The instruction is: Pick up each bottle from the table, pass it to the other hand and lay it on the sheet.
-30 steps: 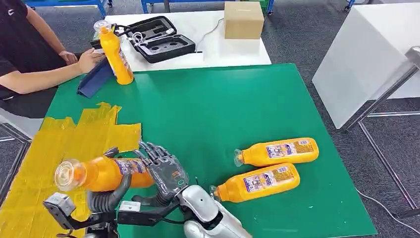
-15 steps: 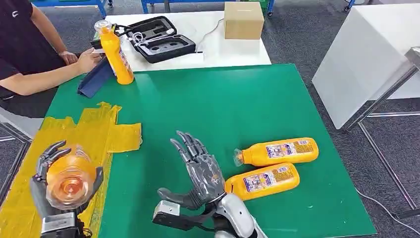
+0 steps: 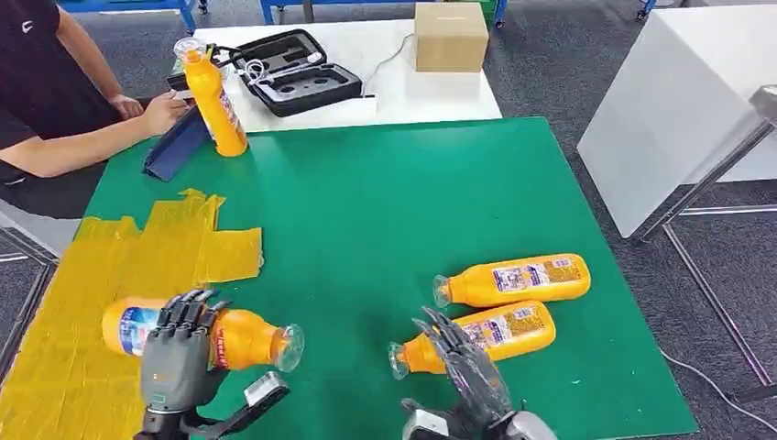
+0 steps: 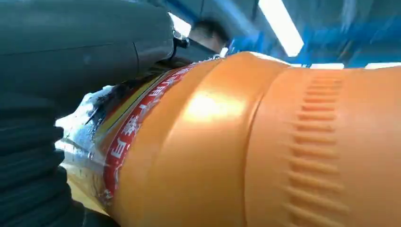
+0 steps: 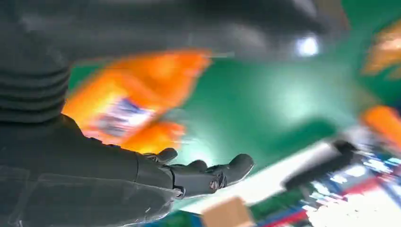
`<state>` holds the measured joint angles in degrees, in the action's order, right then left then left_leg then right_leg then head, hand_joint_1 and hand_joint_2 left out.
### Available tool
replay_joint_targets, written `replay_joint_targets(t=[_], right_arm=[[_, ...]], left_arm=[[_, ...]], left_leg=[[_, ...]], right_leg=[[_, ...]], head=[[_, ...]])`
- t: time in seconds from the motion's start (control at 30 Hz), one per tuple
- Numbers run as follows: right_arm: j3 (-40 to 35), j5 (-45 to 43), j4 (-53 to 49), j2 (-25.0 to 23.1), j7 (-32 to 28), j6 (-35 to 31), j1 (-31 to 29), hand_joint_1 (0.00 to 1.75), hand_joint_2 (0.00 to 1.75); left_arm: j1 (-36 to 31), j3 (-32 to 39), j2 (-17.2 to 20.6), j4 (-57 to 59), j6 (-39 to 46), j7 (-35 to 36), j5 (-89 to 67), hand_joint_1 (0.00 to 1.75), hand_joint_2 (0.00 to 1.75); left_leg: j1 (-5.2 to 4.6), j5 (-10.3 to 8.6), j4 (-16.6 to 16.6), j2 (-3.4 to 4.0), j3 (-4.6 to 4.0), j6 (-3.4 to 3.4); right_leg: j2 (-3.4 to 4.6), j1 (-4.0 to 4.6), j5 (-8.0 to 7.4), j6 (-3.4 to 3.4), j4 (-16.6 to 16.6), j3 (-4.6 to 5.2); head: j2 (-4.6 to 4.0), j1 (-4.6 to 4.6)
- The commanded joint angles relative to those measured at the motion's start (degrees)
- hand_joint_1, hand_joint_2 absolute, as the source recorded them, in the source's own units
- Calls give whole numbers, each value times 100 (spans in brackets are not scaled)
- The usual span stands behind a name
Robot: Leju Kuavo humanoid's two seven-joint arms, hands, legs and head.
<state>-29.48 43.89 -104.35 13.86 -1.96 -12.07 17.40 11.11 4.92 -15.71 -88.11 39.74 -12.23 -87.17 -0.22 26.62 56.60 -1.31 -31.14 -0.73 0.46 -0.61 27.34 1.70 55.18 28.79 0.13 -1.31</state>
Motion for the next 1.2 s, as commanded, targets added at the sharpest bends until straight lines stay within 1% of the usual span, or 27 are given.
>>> replay_joint_targets(t=[0.03,0.1,0.13,0.2,0.23,0.33,0.43,0.47,0.5,0.53,0.57,0.6,0.63,0.67,0.7,0.73,0.77,0.8,0.83,0.87,0.9,0.93,0.97,1.0,1.03,1.1,1.2], right_arm=[[209,12,-245,783,234,-87,389,0,175],[193,14,-238,755,252,-58,350,0,175],[217,35,-219,740,321,-50,328,0,175],[408,-40,-191,798,324,-27,323,0,175],[512,-99,-228,864,285,16,367,0,175],[906,-85,-529,1111,303,73,723,0,175],[1312,-6,-1040,1409,411,24,1225,0,175],[1424,5,-1133,1442,430,24,1300,0,175],[1587,40,-1241,1441,461,75,1406,0,175],[1689,86,-1262,1375,433,138,1409,0,175],[1786,163,-1266,1295,386,223,1404,0,175],[1912,275,-1185,1108,325,342,1288,0,175],[1960,388,-1114,1050,322,406,1200,0,175],[2026,451,-1033,953,310,452,1105,0,175],[2159,553,-917,829,224,550,990,0,175],[2243,612,-796,717,196,604,880,0,175],[2349,733,-671,581,144,674,762,0,175],[2464,813,-464,496,85,790,588,0,175],[2521,832,-322,483,73,845,478,0,175],[2632,840,-154,410,6,931,348,0,175],[2733,869,25,374,-72,1042,225,0,175],[2819,871,117,311,-153,1113,175,0,175],[2854,903,164,286,-181,1143,158,0,175],[2890,952,225,233,-214,1180,149,0,175],[2888,1047,253,160,-224,1206,161,0,175],[2773,1184,329,124,-210,1235,117,0,175],[2614,1256,460,130,-176,1269,-18,0,175]], left_arm=[[-824,-441,640,2387,26,622,-283,175,175],[-799,-471,643,2358,26,639,-283,175,175],[-824,-607,729,2418,-116,865,-283,175,175],[-1119,-640,788,3016,-353,1043,-272,175,175],[-1240,-632,803,3303,-201,974,-132,175,175],[-1497,-510,847,3937,-52,1098,-95,175,175],[-1531,-385,866,4013,-124,1166,-84,175,175],[-1537,-349,878,4014,-184,1174,-79,175,175],[-1560,-285,875,4025,-263,1249,-133,175,175],[-1592,-221,845,4053,-339,1285,-149,175,175],[-1624,-140,830,4087,-431,1332,-170,175,175],[-1733,-61,817,4188,-597,1481,-283,175,175],[-1773,-50,812,4209,-606,1549,-283,0,175],[-1817,-39,799,4246,-649,1507,-283,0,175],[-1842,50,750,4248,-815,1275,-51,0,175],[-1862,135,694,4218,-972,1249,97,0,0],[-1835,157,651,4095,-1025,995,342,0,0],[-1793,187,607,3936,-1060,729,678,0,0],[-1771,176,592,3845,-1083,680,755,0,0],[-1716,185,548,3654,-1142,378,1159,0,0],[-1639,186,525,3423,-1228,153,1545,0,0],[-1571,202,484,3208,-1299,-3,1887,0,0],[-1520,225,452,3054,-1396,-196,2225,0,0],[-1440,287,394,2787,-1567,-340,2676,0,0],[-1394,333,349,2542,-1794,-351,3050,0,0],[-1312,446,278,2146,-2148,-728,3916,0,0],[-1222,500,259,1817,-2343,-880,4348,0,0]], left_leg=[[3,-8,-10,-7,11,5],[6,-6,-8,0,12,5],[4,-5,-7,4,10,3],[6,-3,-8,10,14,4],[10,-3,-9,8,18,5],[0,-10,-12,-10,18,2],[1,-6,-5,-5,21,3],[7,-4,-2,-9,25,5],[-9,-3,-3,-15,39,0],[-3,-5,0,-17,32,1],[-8,-1,-4,-20,46,-5],[-3,-3,-3,-14,48,-3],[-6,-3,-6,-11,49,-7],[-9,5,-9,-13,70,-17],[-1,2,-8,-8,67,-19],[-6,15,-12,-8,86,-34],[-7,16,-16,0,92,-35],[-1,7,-18,13,76,-31],[-1,10,-19,10,88,-31],[-5,3,-19,1,104,-35],[1,-4,-20,9,93,-31],[1,0,-15,3,105,-31],[6,-4,-16,15,93,-29],[-3,-3,-15,-1,107,-33],[6,-7,-14,8,92,-32],[2,-4,-9,-17,104,-34],[2,-4,-7,-7,86,-32]], right_leg=[[-20,4,-4,-3,-13,-19],[-16,7,-3,-2,-14,-20],[-12,5,-2,-1,-10,-16],[-8,7,-2,-1,-12,-20],[-14,11,-3,-3,-17,-28],[-26,1,-2,1,-14,-28],[-20,3,-2,0,-9,-35],[-30,10,-1,-2,-12,-44],[-25,-6,3,2,-1,-51],[-29,1,-1,1,-2,-51],[-30,-4,1,2,-1,-62],[-28,3,-4,0,-5,-63],[-24,0,-5,1,-4,-59],[-24,-1,7,16,-8,-63],[-23,6,-2,13,-12,-41],[-19,2,7,14,-11,-57],[-10,0,5,14,-12,-58],[-2,6,-9,11,-17,-42],[-3,5,-6,11,-17,-53],[-14,2,2,14,-17,-72],[-10,8,-7,12,-23,-63],[-11,8,1,14,-19,-75],[-4,12,-9,14,-25,-62],[-16,4,4,17,-16,-77],[-12,12,-5,16,-25,-65],[-33,9,5,16,-17,-76],[-24,10,0,14,-18,-67]], head=[[0,0],[0,0],[0,0],[0,0],[0,-2],[0,-2],[0,-2],[0,0],[0,-2],[0,0],[0,0],[0,-2],[0,-2],[0,-2],[0,0],[0,-2],[0,-2],[0,-2],[0,-2],[0,-2],[0,-2],[0,-2],[0,-4],[0,-4],[0,-2],[0,-2],[0,0]])
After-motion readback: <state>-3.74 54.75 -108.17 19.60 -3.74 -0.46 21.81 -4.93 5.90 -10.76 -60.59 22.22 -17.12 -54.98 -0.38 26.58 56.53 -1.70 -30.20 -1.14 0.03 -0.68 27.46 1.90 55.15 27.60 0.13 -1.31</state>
